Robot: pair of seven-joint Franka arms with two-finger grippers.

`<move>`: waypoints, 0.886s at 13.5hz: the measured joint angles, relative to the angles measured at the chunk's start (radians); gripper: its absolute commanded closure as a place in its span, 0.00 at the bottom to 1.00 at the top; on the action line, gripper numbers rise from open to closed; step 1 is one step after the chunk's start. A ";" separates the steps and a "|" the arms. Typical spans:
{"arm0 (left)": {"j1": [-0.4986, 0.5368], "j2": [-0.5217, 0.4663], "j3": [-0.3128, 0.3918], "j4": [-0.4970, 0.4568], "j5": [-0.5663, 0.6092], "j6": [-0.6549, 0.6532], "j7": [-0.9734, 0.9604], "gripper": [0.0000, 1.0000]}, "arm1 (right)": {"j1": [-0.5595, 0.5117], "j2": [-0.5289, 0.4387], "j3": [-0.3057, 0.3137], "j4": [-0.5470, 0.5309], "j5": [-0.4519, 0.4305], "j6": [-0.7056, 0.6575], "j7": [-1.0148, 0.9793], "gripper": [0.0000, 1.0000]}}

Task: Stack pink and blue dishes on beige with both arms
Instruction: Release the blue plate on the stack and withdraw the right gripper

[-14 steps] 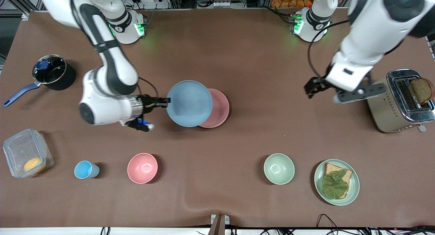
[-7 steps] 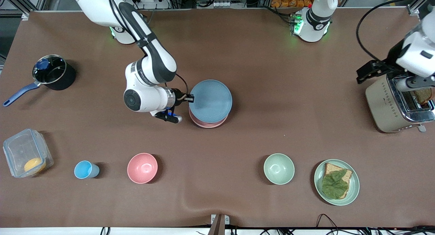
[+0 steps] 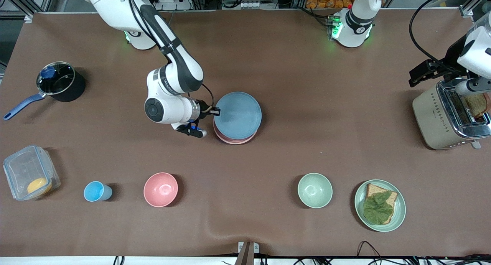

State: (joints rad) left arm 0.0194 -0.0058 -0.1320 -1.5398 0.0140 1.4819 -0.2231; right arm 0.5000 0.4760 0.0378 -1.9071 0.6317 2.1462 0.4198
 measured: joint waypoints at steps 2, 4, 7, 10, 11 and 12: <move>-0.001 0.000 0.000 0.000 0.000 0.000 0.000 0.00 | 0.001 0.012 0.000 0.000 0.000 0.006 0.000 1.00; -0.002 0.000 0.000 0.000 0.000 0.000 0.000 0.00 | 0.001 0.019 -0.001 0.000 0.000 0.009 0.000 1.00; -0.003 0.000 0.000 0.000 0.000 0.000 0.000 0.00 | 0.002 0.024 -0.004 0.000 0.000 0.010 0.000 0.00; -0.003 -0.001 0.000 0.000 0.000 0.000 -0.004 0.00 | -0.001 0.021 -0.019 0.006 0.000 -0.011 0.003 0.00; -0.003 -0.001 0.000 0.000 0.000 0.000 -0.004 0.00 | -0.005 0.015 -0.029 0.013 0.000 -0.030 0.003 0.00; -0.003 -0.002 0.000 0.000 0.000 0.000 -0.004 0.00 | -0.010 0.003 -0.048 0.020 -0.004 -0.055 0.002 0.00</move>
State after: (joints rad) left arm 0.0168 -0.0079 -0.1324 -1.5397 0.0140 1.4819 -0.2273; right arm 0.4897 0.4789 -0.0100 -1.8875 0.6273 2.0907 0.4214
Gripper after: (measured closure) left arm 0.000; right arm 0.344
